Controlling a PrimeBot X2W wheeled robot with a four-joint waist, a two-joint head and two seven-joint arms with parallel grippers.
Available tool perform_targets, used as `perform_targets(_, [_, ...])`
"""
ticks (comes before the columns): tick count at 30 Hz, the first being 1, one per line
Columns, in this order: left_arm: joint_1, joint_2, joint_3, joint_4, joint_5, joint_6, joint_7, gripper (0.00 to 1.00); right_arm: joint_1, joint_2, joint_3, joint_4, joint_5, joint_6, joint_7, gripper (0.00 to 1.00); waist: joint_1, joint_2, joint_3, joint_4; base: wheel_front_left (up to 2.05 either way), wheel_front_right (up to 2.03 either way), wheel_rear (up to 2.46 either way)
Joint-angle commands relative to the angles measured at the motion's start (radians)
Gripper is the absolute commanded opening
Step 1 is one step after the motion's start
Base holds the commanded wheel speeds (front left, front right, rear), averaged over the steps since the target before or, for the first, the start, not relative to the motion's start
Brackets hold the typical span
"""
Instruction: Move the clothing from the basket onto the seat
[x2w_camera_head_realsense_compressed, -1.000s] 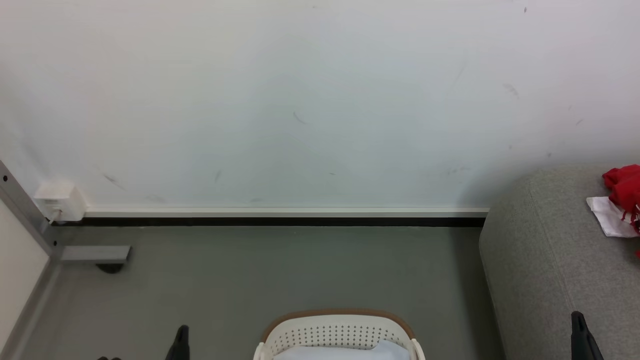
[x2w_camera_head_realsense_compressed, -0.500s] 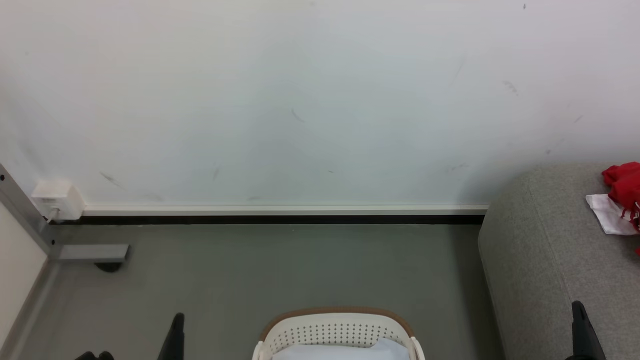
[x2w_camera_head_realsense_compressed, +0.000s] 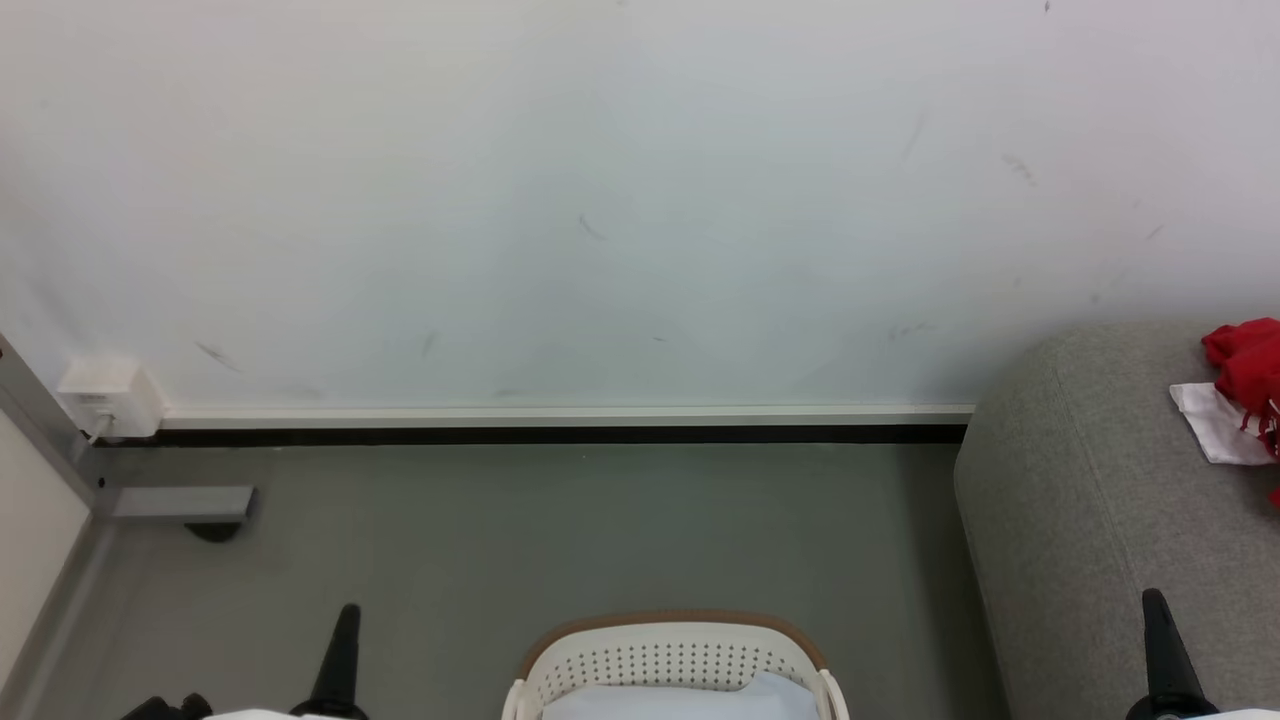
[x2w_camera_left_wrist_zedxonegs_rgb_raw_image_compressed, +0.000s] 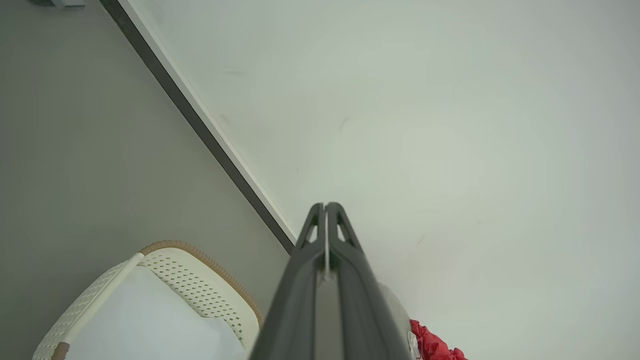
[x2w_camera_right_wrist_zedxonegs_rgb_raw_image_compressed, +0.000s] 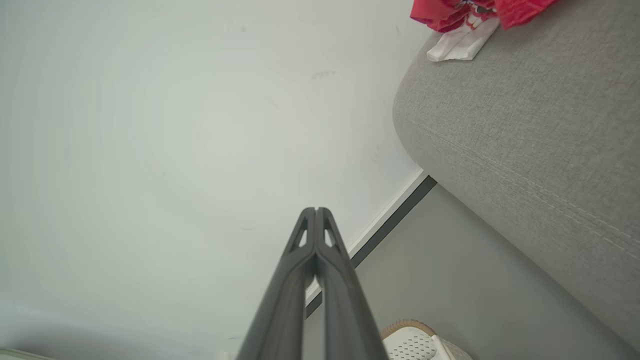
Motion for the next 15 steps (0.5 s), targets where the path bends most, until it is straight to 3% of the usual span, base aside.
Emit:
perform_targets(1, [-0.019,0.003,0.008,-0.012,-0.021,-0.007,0.007,0.0,-0.022,-0.011,-0.004,-0.013,0.027,-0.001,0.008,0.0,-0.0001,-0.0001,0.0,0.0,0.0,0.0,0.0])
perform_targets(15, [-0.037,0.001,0.032,-0.018,-0.149,-0.025,0.042,0.0,-0.045,-0.012,-0.005,-0.012,0.166,-0.002,0.044,0.0,-0.0001,-0.0001,0.007,-0.004,0.0,0.0,0.0])
